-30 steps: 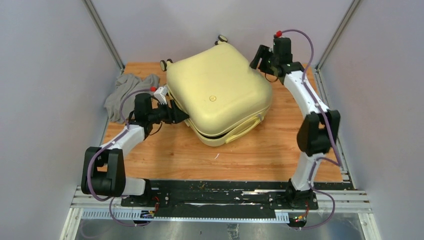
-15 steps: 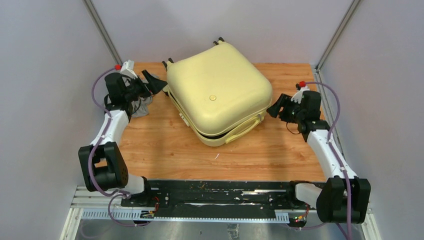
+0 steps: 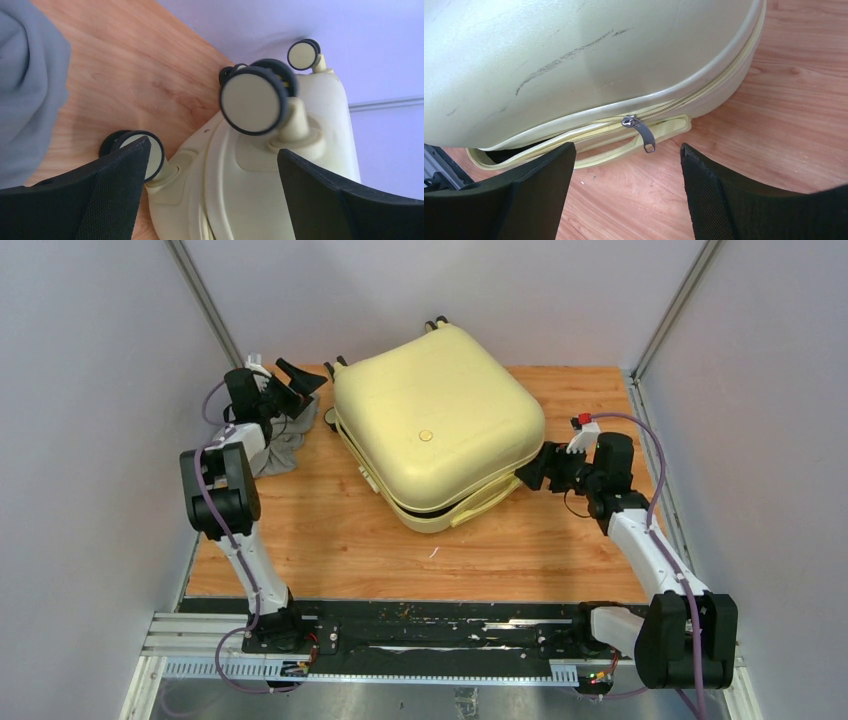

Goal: Pack the luggage
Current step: Zip the luggage at the center of the board.

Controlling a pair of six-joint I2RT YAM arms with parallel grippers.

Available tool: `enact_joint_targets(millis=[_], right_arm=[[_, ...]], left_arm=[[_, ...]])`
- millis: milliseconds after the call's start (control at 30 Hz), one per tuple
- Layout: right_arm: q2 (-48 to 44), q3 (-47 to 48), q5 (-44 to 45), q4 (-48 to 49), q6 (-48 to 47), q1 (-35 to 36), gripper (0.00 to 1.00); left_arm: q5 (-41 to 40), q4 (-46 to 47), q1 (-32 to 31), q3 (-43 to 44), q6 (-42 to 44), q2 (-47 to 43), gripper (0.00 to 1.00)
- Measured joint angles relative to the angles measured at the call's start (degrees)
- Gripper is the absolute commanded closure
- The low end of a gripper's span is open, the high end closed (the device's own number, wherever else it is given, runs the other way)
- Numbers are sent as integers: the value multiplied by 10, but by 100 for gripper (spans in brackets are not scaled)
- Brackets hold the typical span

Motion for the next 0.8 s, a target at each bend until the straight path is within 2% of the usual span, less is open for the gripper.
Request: enact_joint_targets(millis=[167,400,733,800], right_arm=[[1,-3,-26,18,-24,0,20],[7,-13,-51,35,-53,1,20],[56,-10,-68,39,-77,1,21],[63,-5,-71,40,-85,2,23]], left_arm=[[-2,84,-19,0,-95,63,0],[-16,226,-47,32,-210,100,0],[-17,296,-74,50,-273,141,0],[-18,300,-76,52,-277,142,8]])
